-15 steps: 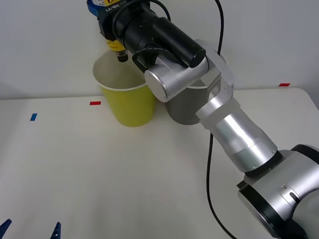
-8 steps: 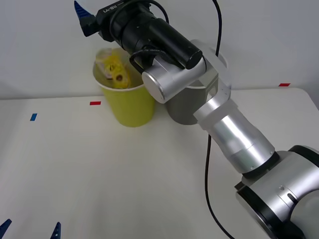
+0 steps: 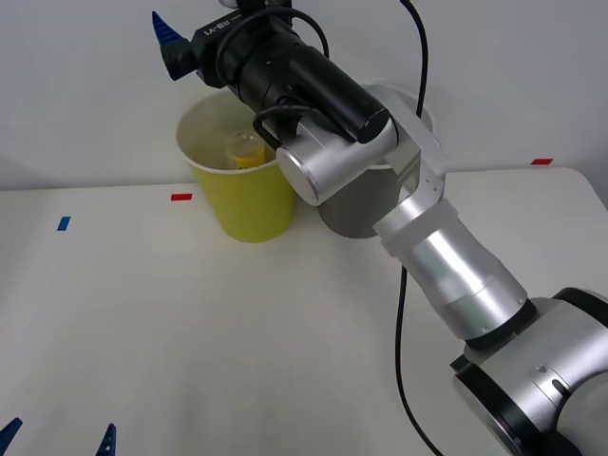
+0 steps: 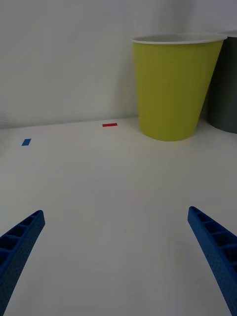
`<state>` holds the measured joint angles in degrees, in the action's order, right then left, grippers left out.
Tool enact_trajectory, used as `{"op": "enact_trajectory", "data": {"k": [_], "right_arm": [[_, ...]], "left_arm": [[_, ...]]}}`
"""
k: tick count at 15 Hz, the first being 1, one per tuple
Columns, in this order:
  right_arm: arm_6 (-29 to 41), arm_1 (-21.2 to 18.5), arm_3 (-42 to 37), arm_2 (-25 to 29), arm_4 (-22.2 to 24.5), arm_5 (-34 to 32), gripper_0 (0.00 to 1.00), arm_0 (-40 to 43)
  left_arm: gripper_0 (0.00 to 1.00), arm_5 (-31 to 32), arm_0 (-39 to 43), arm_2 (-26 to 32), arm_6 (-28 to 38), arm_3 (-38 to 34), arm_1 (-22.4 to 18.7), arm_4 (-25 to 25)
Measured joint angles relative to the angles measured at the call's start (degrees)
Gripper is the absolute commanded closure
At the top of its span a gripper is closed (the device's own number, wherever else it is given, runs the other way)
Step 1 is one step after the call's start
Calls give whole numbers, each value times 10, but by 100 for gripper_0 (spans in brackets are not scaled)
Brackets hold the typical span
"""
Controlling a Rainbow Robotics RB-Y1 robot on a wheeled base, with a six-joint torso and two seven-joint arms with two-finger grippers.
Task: Put cans in the gray bin and PET bottles in the light green bin.
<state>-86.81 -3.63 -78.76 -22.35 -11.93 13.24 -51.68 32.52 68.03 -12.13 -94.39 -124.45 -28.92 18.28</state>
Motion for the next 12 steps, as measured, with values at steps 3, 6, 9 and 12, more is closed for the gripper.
{"op": "enact_trajectory", "data": {"k": [3,6,9,12], "right_arm": [[-1,-7,-29,2,-1,25,0,10],[-1,-30,-163,15,-11,190,0,37],[2,-64,-267,49,-39,244,0,92],[7,-100,-339,64,-37,247,0,149]], "left_arm": [[0,0,0,0,0,0,0,0],[0,0,0,0,0,0,0,0],[0,0,0,0,0,0,0,0],[0,0,0,0,0,0,0,0]]}}
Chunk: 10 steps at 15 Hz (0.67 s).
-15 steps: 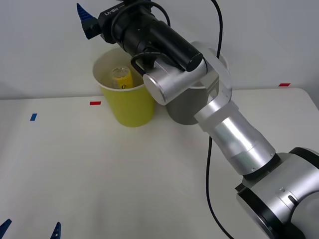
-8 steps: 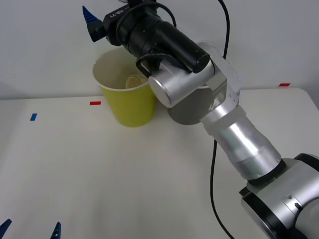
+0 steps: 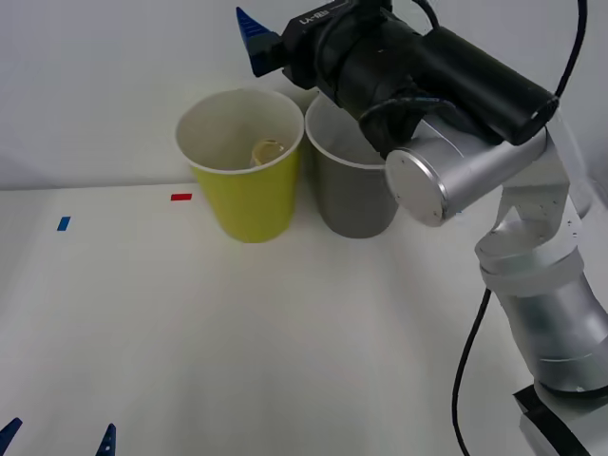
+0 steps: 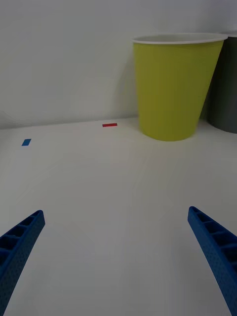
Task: Put cans in the gray bin and PET bottles in the light green bin.
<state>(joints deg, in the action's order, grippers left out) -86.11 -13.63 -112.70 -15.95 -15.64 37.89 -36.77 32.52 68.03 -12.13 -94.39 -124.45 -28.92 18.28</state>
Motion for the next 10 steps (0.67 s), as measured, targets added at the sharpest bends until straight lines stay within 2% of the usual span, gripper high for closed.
{"op": "enact_trajectory", "data": {"k": [6,10], "right_arm": [[16,-55,-145,50,-14,16,0,135],[12,-65,-209,82,-14,18,0,228]], "left_arm": [[0,0,0,0,0,0,0,0],[0,0,0,0,0,0,0,0]]}}
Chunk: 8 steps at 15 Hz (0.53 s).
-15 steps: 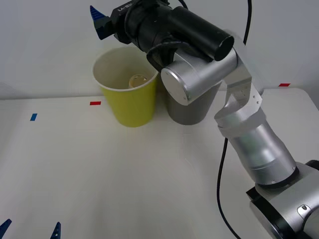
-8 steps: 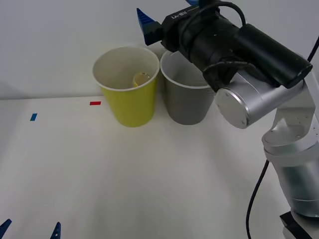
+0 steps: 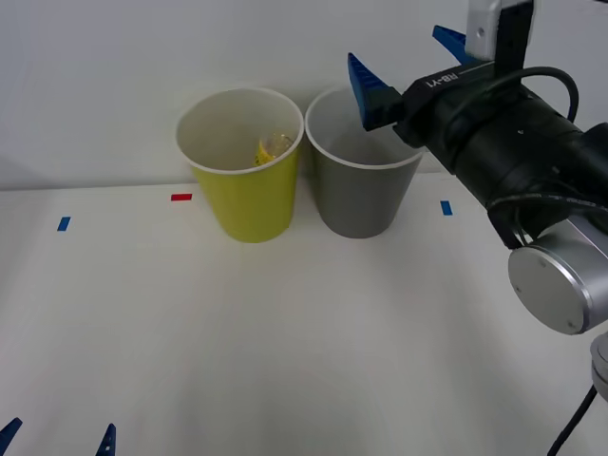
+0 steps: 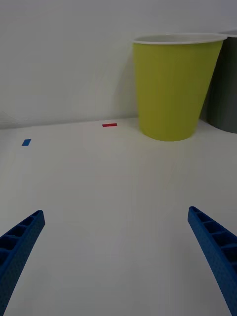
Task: Put cans in the gray bin and PET bottles in the light green bin.
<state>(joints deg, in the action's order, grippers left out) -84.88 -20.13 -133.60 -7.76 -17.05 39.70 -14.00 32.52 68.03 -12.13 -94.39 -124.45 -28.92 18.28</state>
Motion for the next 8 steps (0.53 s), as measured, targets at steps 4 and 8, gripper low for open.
{"op": "enact_trajectory", "data": {"k": [4,8], "right_arm": [[1,-32,-32,35,2,-21,0,96],[12,-71,-33,67,0,-41,0,166]], "left_arm": [[0,0,0,0,0,0,0,0],[0,0,0,0,0,0,0,0]]}}
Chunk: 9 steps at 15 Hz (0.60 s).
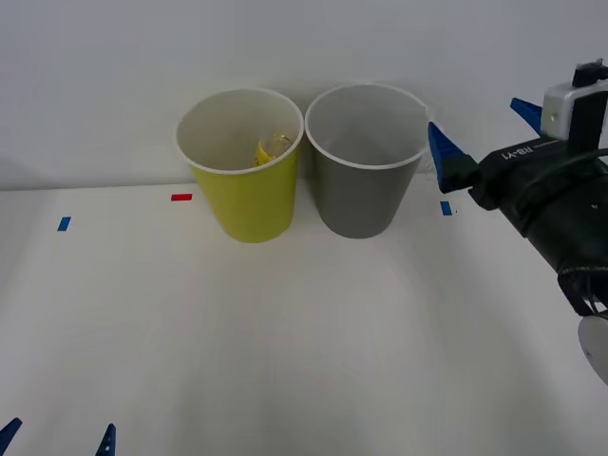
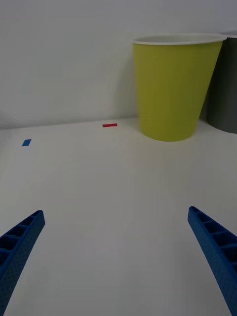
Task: Put cans in the gray bin and PET bottles in the light green bin.
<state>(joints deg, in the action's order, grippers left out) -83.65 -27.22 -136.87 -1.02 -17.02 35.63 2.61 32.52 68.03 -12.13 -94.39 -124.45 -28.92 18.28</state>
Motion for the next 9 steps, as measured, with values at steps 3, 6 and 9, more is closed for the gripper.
{"op": "enact_trajectory", "data": {"k": [3,6,9], "right_arm": [[6,-23,20,23,8,-65,0,57],[13,-41,82,30,15,-213,0,109],[25,-48,106,46,11,-279,0,187]], "left_arm": [[0,0,0,0,0,0,0,0],[0,0,0,0,0,0,0,0],[0,0,0,0,0,0,0,0]]}}
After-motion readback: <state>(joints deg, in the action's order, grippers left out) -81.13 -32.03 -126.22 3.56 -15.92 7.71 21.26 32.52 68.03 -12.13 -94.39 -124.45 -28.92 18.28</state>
